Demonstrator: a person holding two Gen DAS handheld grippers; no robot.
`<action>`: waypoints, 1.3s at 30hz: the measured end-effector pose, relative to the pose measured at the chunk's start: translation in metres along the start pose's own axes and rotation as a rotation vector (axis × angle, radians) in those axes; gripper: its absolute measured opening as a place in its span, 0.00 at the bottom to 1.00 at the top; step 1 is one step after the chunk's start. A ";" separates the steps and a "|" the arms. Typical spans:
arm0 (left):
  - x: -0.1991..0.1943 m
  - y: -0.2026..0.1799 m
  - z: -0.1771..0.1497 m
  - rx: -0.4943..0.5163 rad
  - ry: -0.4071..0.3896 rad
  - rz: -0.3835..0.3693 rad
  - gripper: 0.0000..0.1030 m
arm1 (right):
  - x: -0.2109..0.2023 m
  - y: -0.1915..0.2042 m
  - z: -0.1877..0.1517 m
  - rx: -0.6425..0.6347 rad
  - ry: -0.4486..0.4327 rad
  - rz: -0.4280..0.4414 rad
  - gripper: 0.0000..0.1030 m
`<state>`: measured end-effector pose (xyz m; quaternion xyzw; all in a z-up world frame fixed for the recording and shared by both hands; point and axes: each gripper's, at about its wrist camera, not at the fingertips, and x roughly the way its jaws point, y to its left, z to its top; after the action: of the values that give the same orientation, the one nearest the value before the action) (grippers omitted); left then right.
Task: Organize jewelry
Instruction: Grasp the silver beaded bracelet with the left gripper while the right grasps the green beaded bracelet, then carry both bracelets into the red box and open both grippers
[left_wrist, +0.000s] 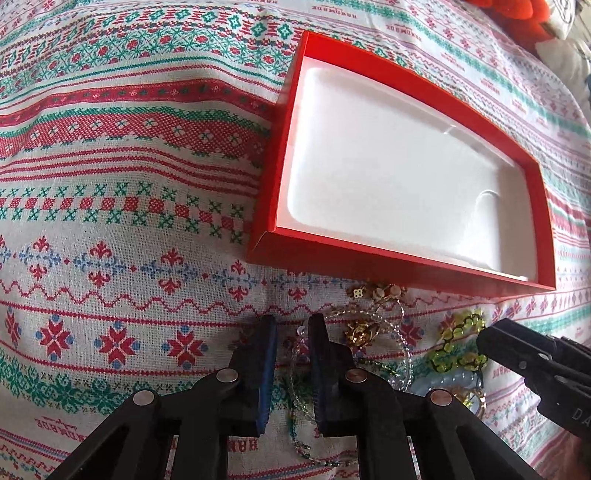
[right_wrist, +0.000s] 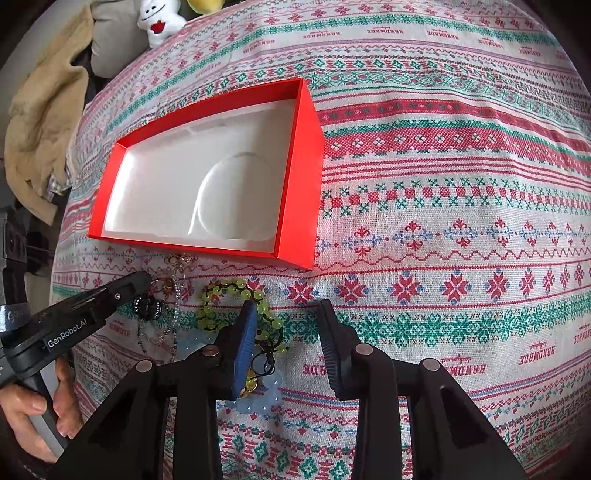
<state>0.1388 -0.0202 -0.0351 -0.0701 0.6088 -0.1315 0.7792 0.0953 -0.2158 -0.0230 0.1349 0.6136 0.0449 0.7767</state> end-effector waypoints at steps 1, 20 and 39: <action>0.001 -0.001 0.000 0.009 0.002 0.006 0.12 | 0.001 0.002 0.000 -0.007 -0.002 -0.007 0.34; 0.001 -0.013 -0.005 -0.001 -0.056 0.030 0.01 | -0.010 0.006 -0.004 -0.044 -0.039 -0.049 0.05; -0.080 -0.030 -0.022 0.047 -0.246 -0.060 0.01 | -0.075 0.008 -0.005 -0.017 -0.177 0.064 0.05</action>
<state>0.0961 -0.0243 0.0421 -0.0855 0.5031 -0.1594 0.8451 0.0726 -0.2249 0.0491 0.1514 0.5377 0.0629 0.8271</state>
